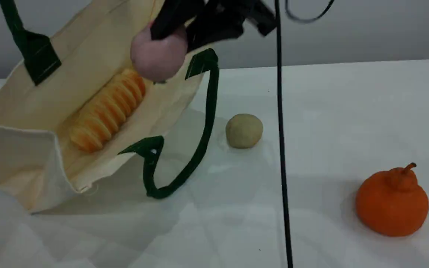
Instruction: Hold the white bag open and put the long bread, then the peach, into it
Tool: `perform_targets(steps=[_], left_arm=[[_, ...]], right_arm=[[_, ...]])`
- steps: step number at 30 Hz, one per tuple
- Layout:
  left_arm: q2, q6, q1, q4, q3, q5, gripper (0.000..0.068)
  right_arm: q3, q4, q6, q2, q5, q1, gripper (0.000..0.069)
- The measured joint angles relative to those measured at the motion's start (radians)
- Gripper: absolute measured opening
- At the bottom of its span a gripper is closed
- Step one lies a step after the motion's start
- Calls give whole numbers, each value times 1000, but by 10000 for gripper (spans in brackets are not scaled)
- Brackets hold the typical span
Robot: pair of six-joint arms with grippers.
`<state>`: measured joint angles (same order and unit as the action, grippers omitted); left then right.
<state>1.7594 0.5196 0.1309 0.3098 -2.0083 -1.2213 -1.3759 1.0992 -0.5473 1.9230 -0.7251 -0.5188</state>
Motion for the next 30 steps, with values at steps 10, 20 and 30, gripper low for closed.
perform_targets(steps=[10, 20, 30], left_arm=[[0, 2, 0, 8, 0, 0, 91], [0, 2, 0, 8, 0, 0, 91], [0, 2, 0, 8, 0, 0, 91]], right_arm=[[-3, 278, -222, 122, 36, -21, 232], [-8, 415, -365, 175, 30, -21, 314], [-8, 434, -364, 175, 25, -20, 645]])
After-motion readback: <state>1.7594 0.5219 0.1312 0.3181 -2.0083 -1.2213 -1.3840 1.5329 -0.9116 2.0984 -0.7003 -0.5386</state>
